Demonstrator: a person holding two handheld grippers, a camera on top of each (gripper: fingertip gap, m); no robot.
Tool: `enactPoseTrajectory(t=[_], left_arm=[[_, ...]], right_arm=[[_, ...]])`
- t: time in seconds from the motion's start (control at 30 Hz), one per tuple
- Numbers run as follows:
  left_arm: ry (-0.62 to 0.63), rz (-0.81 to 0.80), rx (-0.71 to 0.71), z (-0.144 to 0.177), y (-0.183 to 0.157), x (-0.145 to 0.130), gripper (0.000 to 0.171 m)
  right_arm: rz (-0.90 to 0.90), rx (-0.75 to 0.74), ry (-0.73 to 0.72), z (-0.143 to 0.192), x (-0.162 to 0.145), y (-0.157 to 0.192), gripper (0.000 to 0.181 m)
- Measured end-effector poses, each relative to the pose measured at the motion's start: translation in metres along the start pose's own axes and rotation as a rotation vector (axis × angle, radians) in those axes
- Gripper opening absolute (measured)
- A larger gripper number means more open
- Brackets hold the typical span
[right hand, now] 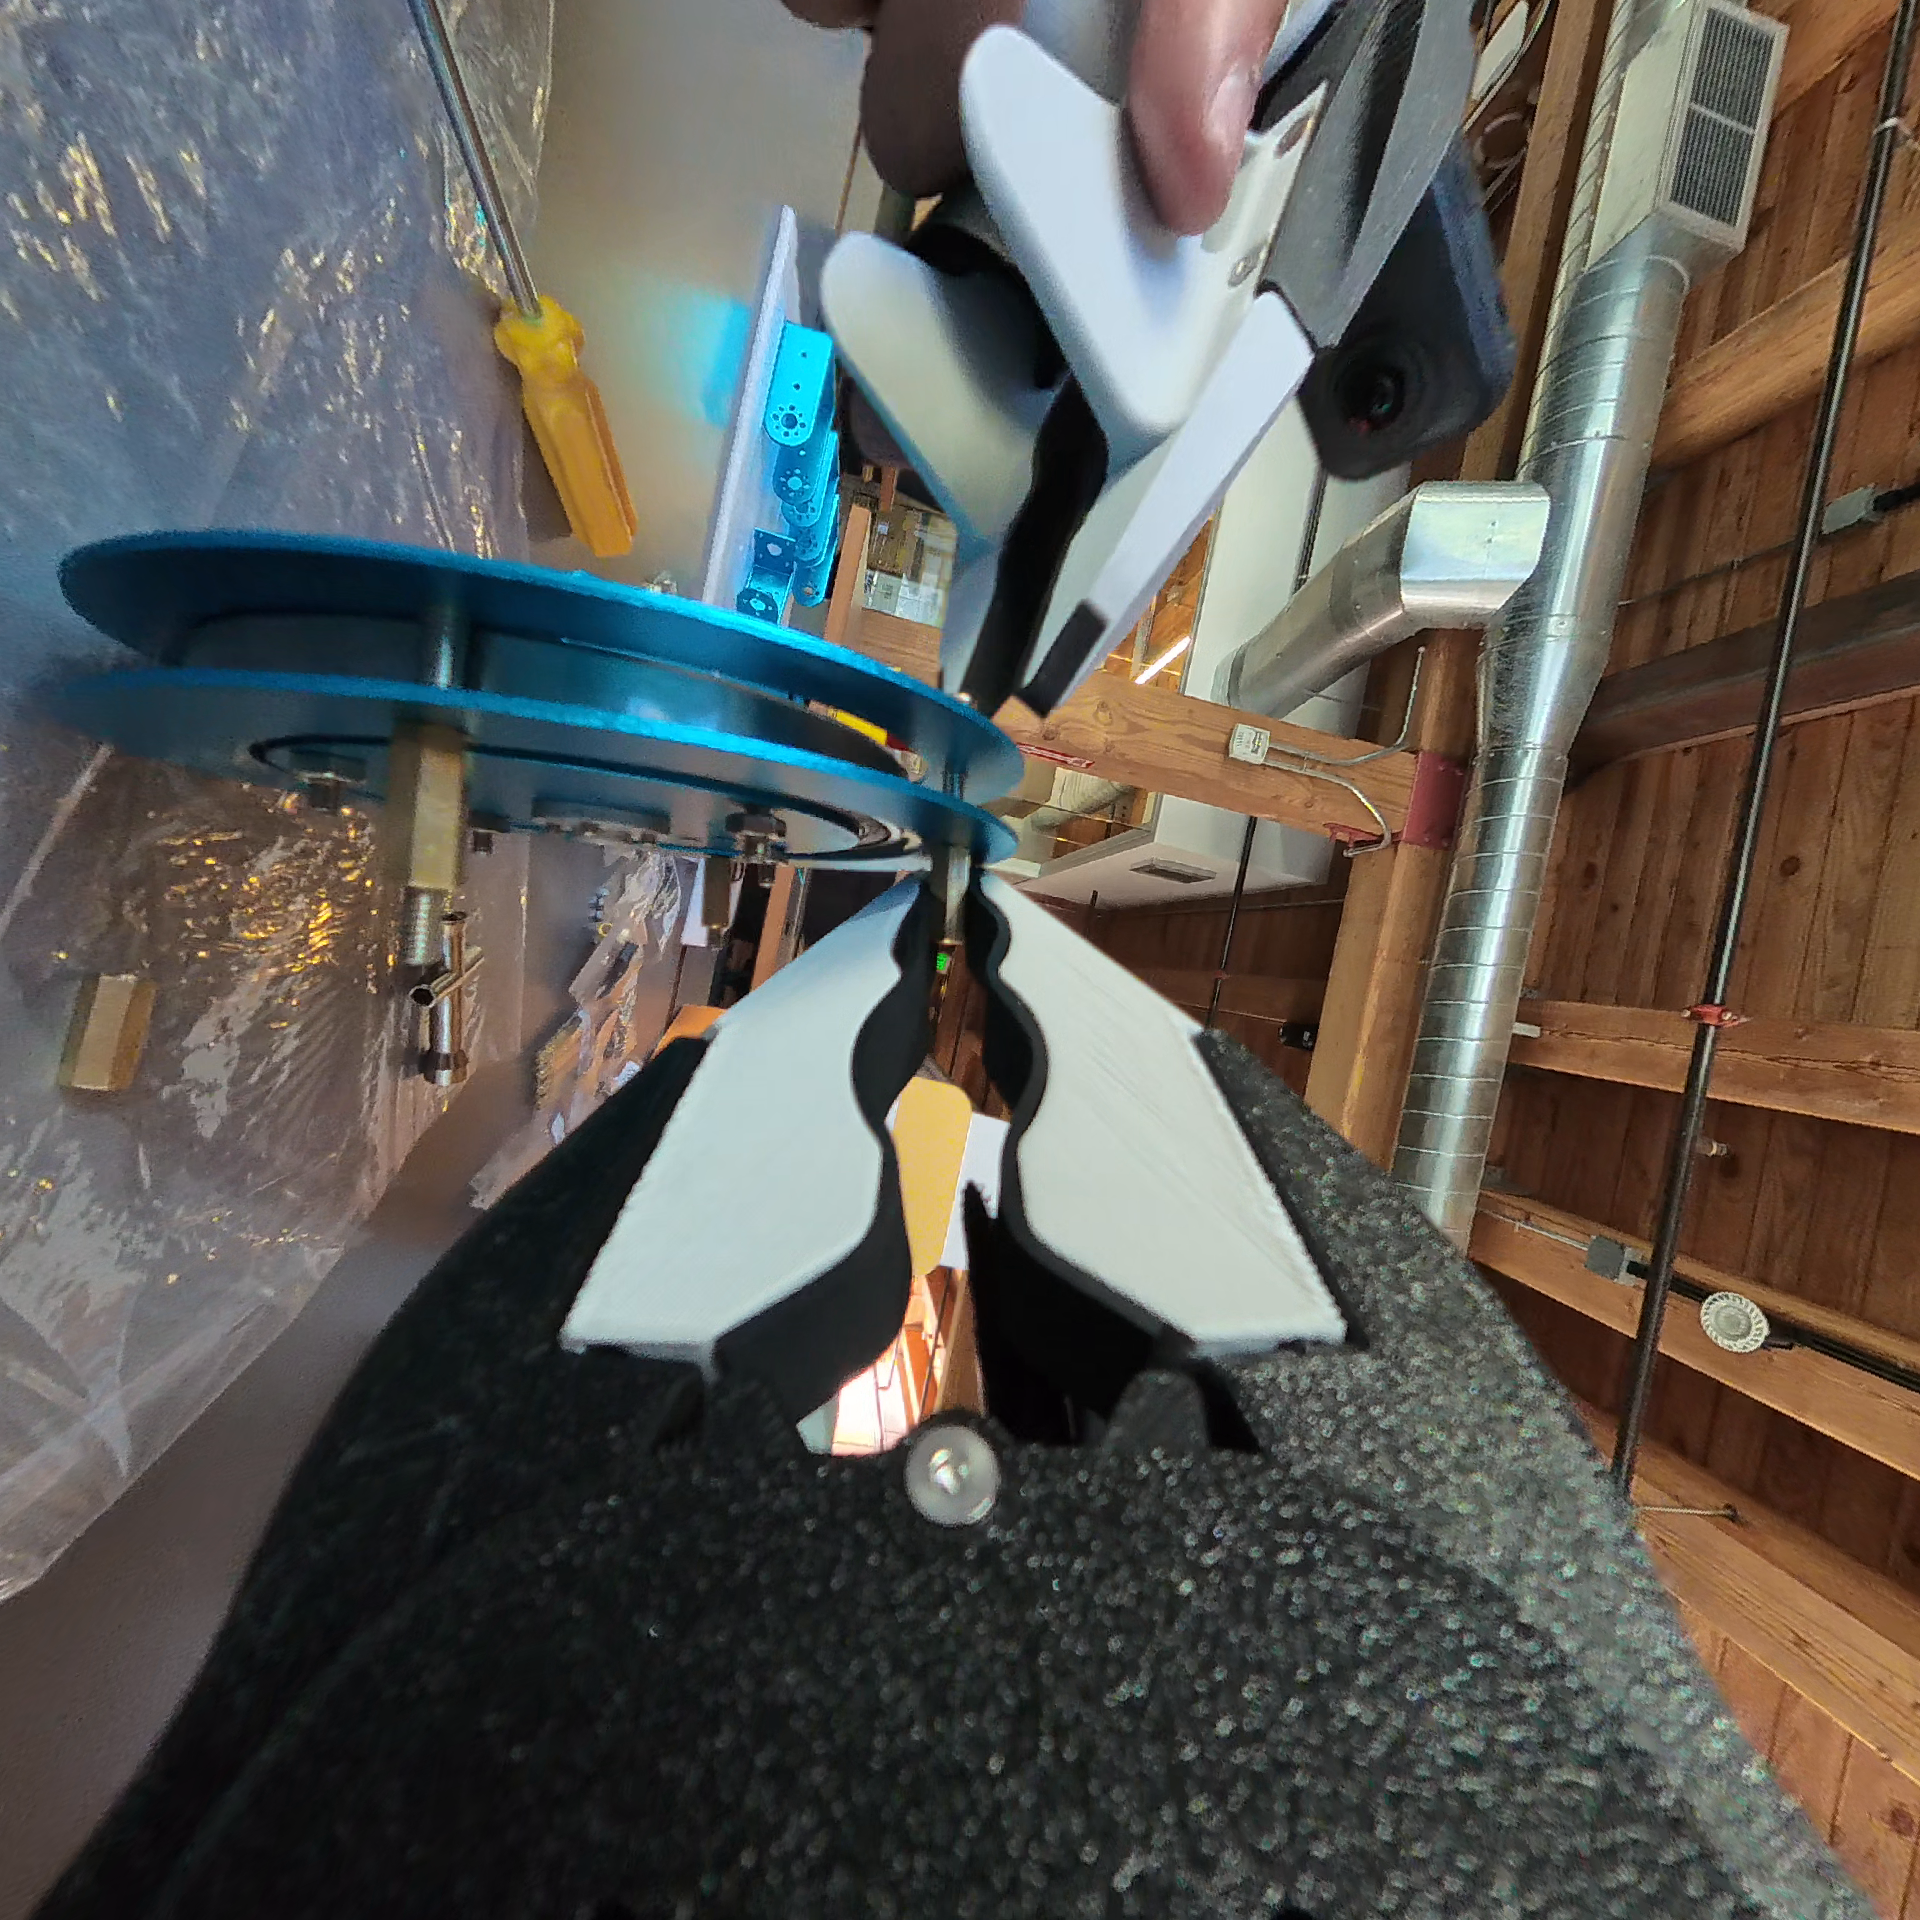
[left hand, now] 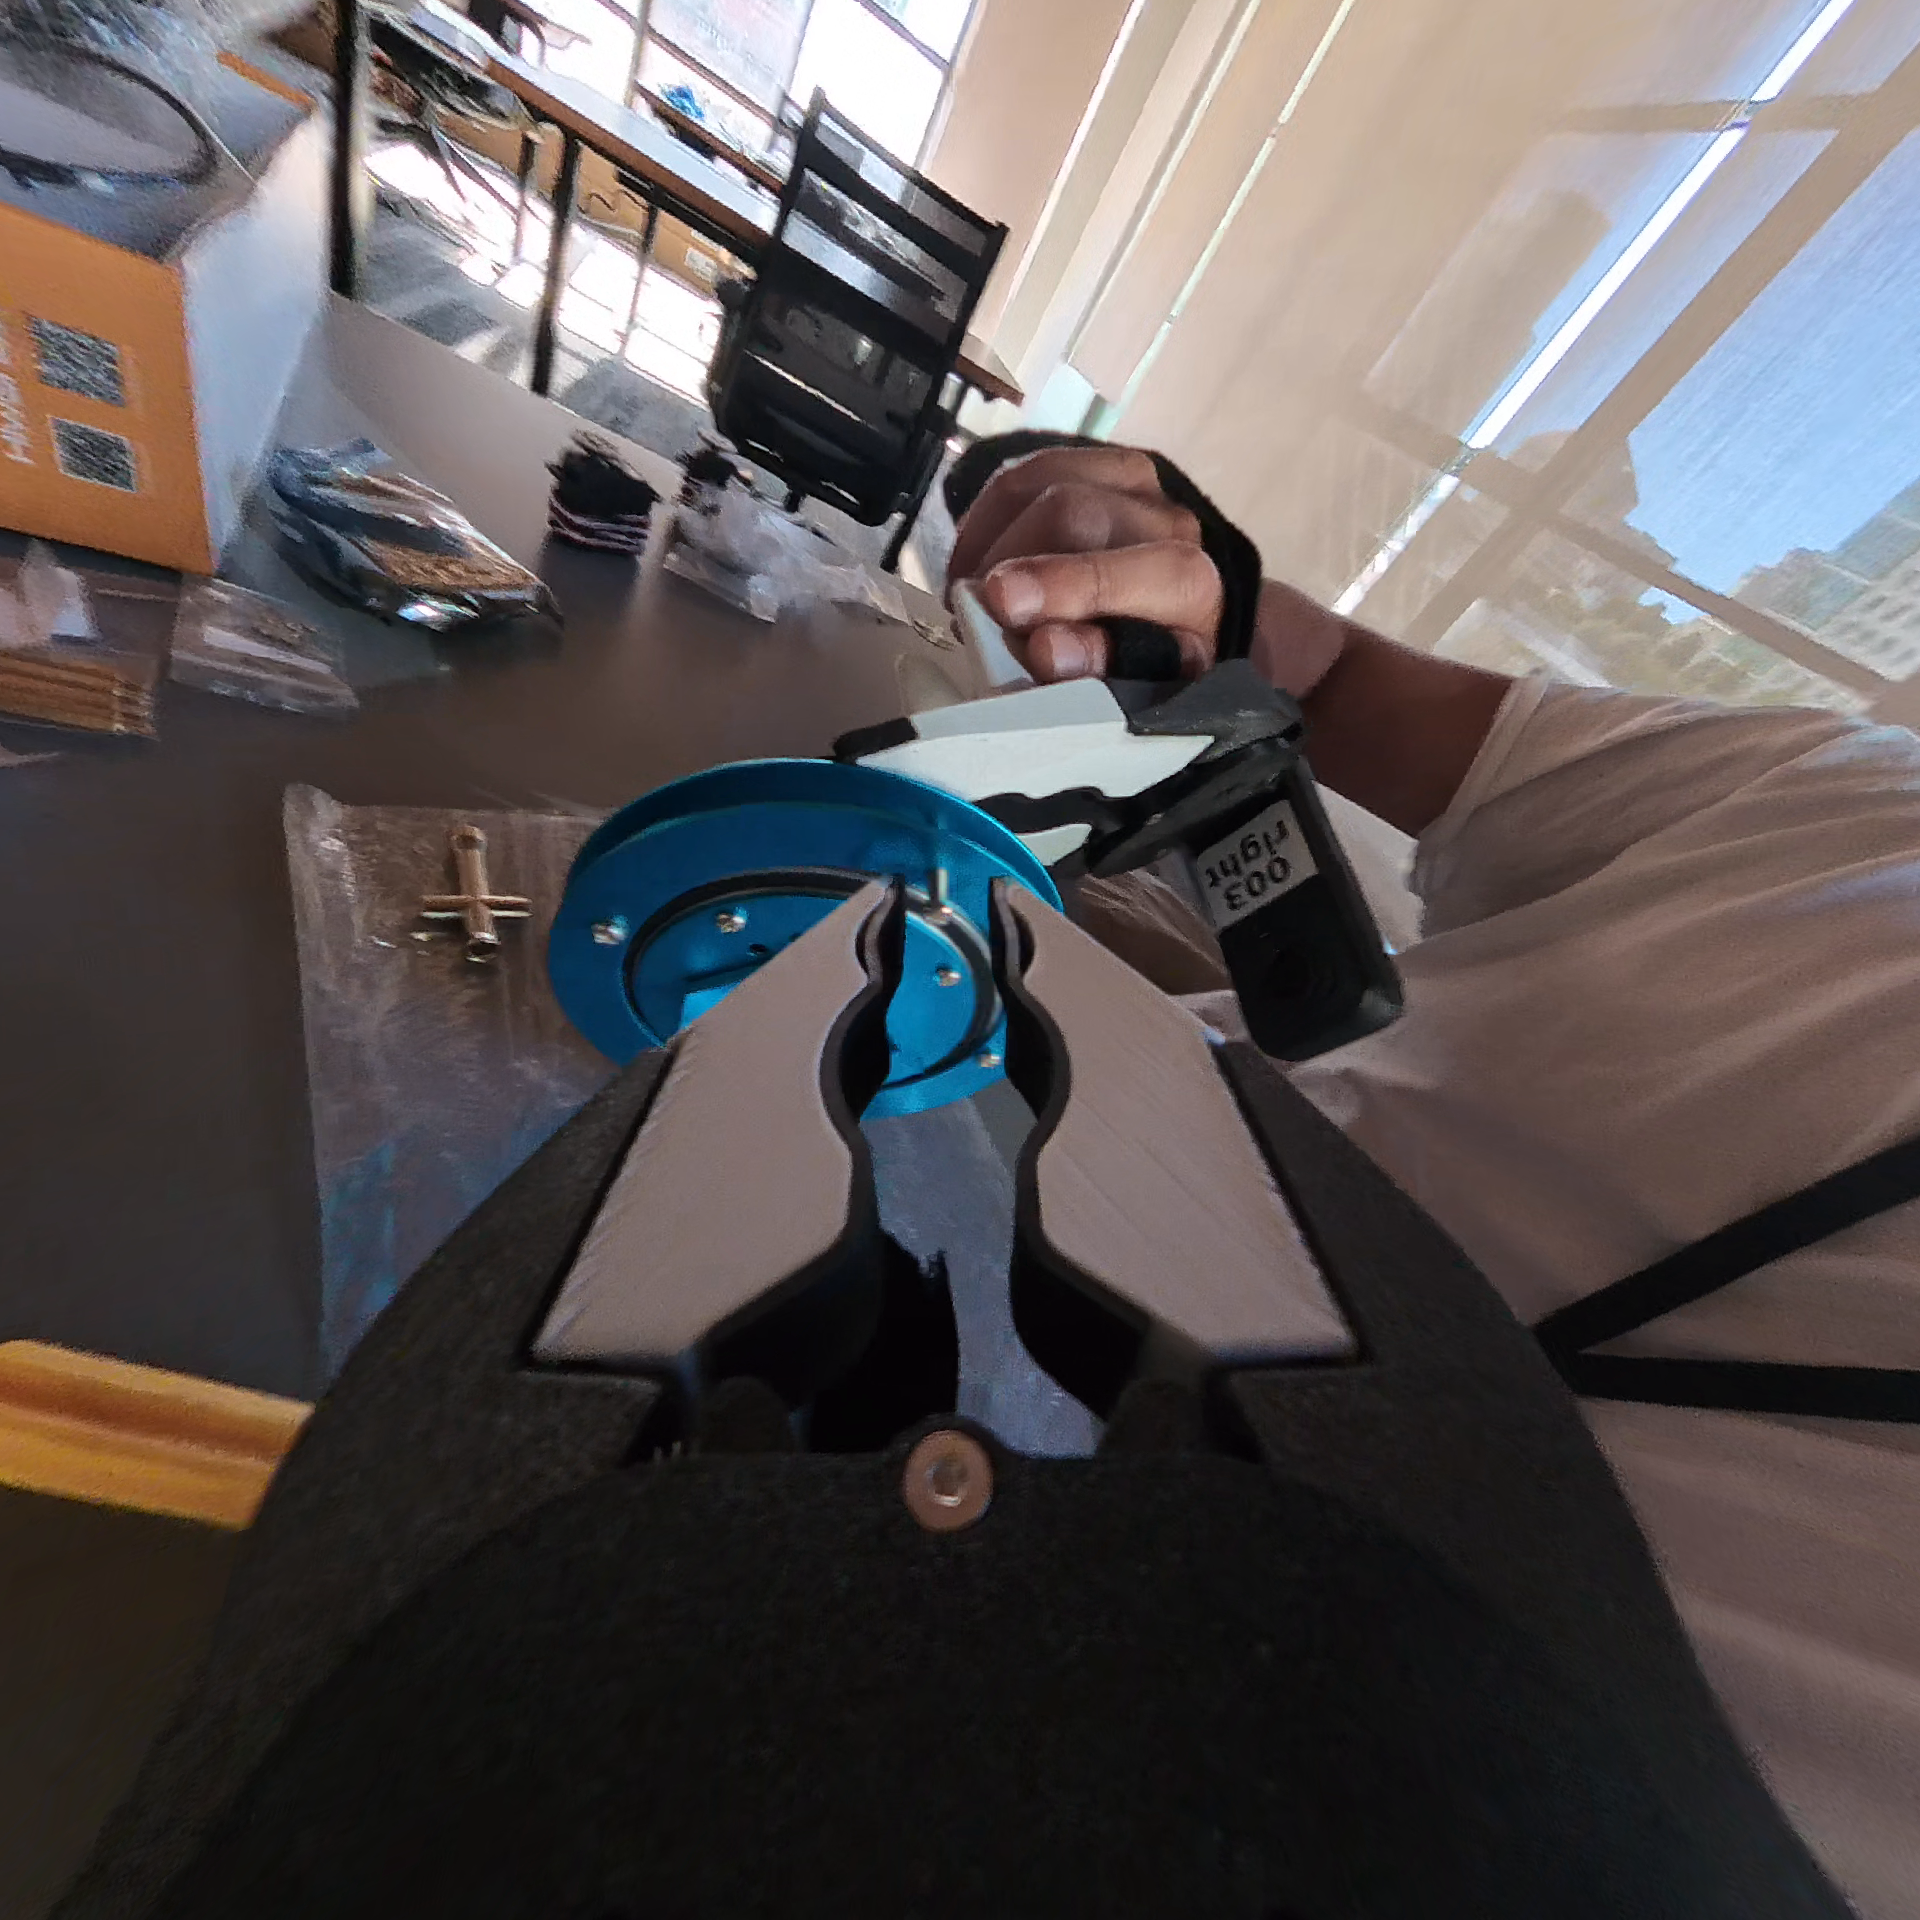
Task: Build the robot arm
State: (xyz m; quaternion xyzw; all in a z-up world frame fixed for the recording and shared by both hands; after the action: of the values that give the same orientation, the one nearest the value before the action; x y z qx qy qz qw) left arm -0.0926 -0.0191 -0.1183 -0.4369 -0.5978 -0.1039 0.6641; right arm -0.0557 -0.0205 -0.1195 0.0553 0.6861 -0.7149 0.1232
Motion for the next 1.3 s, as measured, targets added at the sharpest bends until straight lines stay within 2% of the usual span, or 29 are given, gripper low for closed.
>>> enactPoseTrajectory(t=[0.03,0.1,0.23,0.3,0.33,0.4,0.5,0.57,0.67,0.83,1.0,1.07,1.13,1.3], left_arm=[[-0.007,-0.075,0.045,0.002,0.006,0.003,0.015],[0.042,-0.331,0.143,0.005,0.018,0.001,0.015],[0.192,-1.087,0.349,0.006,0.027,0.002,0.015],[0.194,-1.514,0.49,0.004,0.02,0.016,0.018],[0.192,-1.672,0.544,0.004,0.015,0.02,0.017],[0.268,-1.816,0.604,0.002,0.015,0.013,0.019],[0.324,-1.922,0.688,-0.003,0.019,0.005,0.027],[0.36,-1.95,0.692,-0.008,0.022,-0.007,0.027],[0.349,-1.967,0.732,-0.011,0.022,-0.008,0.024],[0.347,-2.043,0.72,-0.017,0.014,-0.009,0.017],[0.359,-1.993,0.703,-0.015,0.012,-0.006,0.005],[0.36,-1.893,0.69,-0.015,0.013,-0.006,0.004],[0.344,-1.726,0.651,-0.015,0.012,-0.006,0.003],[0.327,-1.138,0.48,-0.014,0.008,-0.011,0.004]], right_arm=[[0.001,-0.002,-0.002,0.001,0.0,0.0,0.003],[0.002,0.0,-0.001,0.001,-0.001,0.0,0.003],[-0.079,0.021,0.017,0.0,-0.003,0.002,0.003],[-0.075,0.011,0.017,0.0,-0.002,0.002,0.003],[-0.074,0.004,0.024,0.0,-0.003,0.002,0.003],[-0.098,0.0,0.044,0.0,-0.007,0.003,0.003],[-0.139,0.001,0.065,0.0,-0.013,0.006,0.003],[-0.147,-0.01,0.069,0.001,-0.015,0.006,0.003],[-0.165,-0.017,0.077,0.002,-0.016,0.007,0.003],[-0.155,-0.028,0.063,0.001,-0.011,0.005,0.003],[-0.125,-0.04,0.056,0.0,-0.007,0.004,0.003],[-0.109,-0.046,0.068,0.0,-0.008,0.003,0.003],[-0.09,-0.055,0.067,0.0,-0.008,0.003,0.003],[-0.033,-0.062,0.048,0.0,-0.005,0.0,0.003]])
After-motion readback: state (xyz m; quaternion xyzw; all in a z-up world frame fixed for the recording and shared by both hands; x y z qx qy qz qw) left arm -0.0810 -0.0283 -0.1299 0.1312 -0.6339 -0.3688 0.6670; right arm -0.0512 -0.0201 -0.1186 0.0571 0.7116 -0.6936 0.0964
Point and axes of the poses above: each gripper's, where its closed fingertips meet, z back along the fingers, x out of its top, y = z × x across the jaws, the point moved 1 cm from there along z, back along the fingers, and after that the axes turned 15 degrees about -y, right-handed, at the moved point
